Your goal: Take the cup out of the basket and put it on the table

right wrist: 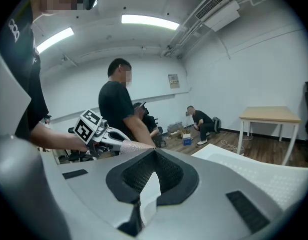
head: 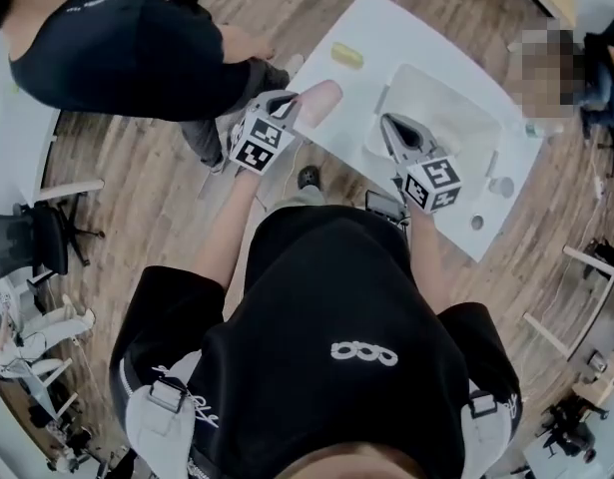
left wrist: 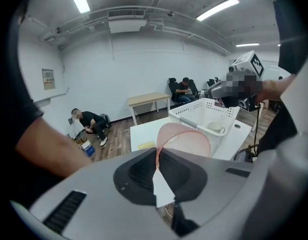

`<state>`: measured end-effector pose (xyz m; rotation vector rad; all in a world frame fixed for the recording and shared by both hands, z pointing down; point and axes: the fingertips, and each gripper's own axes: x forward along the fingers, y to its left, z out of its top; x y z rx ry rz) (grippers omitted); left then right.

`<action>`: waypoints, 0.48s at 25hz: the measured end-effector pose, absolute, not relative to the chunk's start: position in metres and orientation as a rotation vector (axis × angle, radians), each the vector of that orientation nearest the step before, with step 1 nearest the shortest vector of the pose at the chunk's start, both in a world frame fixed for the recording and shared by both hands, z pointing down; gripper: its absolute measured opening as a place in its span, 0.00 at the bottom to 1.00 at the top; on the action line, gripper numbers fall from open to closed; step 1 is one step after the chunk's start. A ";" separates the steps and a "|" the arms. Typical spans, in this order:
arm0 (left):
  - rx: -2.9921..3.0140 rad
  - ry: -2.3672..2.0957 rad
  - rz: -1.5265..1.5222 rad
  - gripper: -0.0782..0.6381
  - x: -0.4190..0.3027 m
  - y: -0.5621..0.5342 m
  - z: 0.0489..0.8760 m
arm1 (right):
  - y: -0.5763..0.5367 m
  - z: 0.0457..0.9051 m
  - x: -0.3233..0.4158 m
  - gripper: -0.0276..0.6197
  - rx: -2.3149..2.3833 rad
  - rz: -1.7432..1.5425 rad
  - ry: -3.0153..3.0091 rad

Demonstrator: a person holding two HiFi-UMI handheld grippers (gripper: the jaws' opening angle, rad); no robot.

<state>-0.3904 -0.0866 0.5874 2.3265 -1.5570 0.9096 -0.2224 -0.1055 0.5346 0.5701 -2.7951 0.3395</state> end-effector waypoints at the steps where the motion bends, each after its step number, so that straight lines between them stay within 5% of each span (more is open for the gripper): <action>1: 2.332 -1.520 0.946 0.14 -0.391 -0.092 0.596 | -0.106 0.538 -0.221 0.08 0.590 0.344 -2.787; 12: 2.369 -1.093 1.387 0.14 -0.391 -0.139 0.666 | -0.113 0.550 -0.211 0.08 0.735 0.385 -2.712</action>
